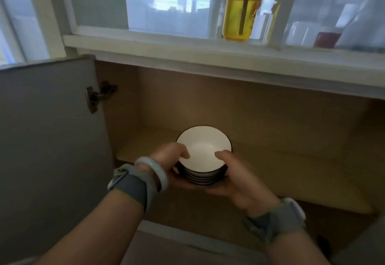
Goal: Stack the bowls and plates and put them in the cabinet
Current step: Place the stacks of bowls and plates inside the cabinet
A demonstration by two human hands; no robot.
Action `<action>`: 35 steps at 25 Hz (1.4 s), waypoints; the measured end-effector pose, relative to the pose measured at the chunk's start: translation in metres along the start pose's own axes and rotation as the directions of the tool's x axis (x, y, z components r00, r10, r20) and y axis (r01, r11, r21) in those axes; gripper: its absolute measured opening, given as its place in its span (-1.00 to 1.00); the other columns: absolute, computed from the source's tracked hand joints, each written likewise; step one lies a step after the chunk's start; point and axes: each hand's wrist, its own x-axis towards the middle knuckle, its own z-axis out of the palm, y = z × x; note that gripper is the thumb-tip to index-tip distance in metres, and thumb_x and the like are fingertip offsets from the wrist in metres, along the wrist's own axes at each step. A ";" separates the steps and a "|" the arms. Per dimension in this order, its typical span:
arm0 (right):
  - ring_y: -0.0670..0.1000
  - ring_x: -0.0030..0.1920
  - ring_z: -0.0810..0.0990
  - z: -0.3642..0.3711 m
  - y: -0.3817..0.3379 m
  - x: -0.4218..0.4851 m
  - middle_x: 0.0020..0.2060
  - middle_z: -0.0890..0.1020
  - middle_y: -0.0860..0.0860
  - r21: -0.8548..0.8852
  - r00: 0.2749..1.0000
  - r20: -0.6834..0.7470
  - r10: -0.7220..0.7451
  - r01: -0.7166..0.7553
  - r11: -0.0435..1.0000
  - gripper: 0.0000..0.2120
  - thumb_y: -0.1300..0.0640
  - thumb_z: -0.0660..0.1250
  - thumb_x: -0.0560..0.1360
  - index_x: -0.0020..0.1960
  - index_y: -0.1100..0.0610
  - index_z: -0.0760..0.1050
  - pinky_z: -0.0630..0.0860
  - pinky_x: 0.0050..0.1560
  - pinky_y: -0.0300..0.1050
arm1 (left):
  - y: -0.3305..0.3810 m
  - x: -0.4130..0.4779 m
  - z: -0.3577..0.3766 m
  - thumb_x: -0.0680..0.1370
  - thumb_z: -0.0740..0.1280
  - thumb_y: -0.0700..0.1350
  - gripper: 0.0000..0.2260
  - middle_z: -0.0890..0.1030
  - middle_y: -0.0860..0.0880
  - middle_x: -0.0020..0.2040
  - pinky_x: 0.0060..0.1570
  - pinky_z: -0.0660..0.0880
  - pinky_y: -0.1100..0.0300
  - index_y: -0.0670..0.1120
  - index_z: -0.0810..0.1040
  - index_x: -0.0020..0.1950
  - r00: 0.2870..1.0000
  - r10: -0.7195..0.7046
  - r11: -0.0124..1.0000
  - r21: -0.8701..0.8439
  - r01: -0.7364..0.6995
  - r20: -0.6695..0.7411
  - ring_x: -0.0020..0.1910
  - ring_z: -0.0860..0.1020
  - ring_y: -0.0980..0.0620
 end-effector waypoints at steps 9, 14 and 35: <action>0.21 0.09 0.43 0.008 -0.008 0.031 0.00 0.39 0.03 0.079 0.993 -0.017 0.118 -0.116 0.990 -0.82 0.09 0.15 0.61 0.19 -0.04 0.26 0.51 0.11 0.39 | 0.009 0.022 0.002 0.56 0.22 -0.12 -0.77 0.42 -0.16 -0.07 -0.26 0.52 -0.16 -0.09 0.28 0.18 0.998 -0.042 0.999 -0.012 0.041 -0.050 -0.18 0.44 -0.23; 0.20 0.05 0.39 0.008 -0.007 0.041 -0.08 0.35 0.03 0.081 0.987 -0.029 0.158 -0.156 0.984 -0.86 0.12 0.13 0.62 0.16 -0.01 0.23 0.50 0.05 0.33 | 0.005 0.040 -0.002 0.55 0.26 -0.06 -0.73 0.41 -0.19 0.01 -0.08 0.52 -0.18 -0.09 0.29 0.18 0.997 -0.072 0.996 -0.056 0.070 -0.040 -0.02 0.44 -0.26; 0.26 0.18 0.44 0.011 0.003 0.086 0.06 0.40 0.10 0.084 0.981 -0.032 0.192 -0.189 0.978 -0.80 0.09 0.15 0.60 0.20 0.00 0.24 0.50 0.16 0.36 | 0.002 0.081 -0.009 0.51 0.30 0.04 -0.69 0.45 -0.18 -0.04 0.01 0.55 -0.14 -0.06 0.32 0.15 0.998 -0.049 0.996 -0.080 0.046 -0.043 0.08 0.47 -0.27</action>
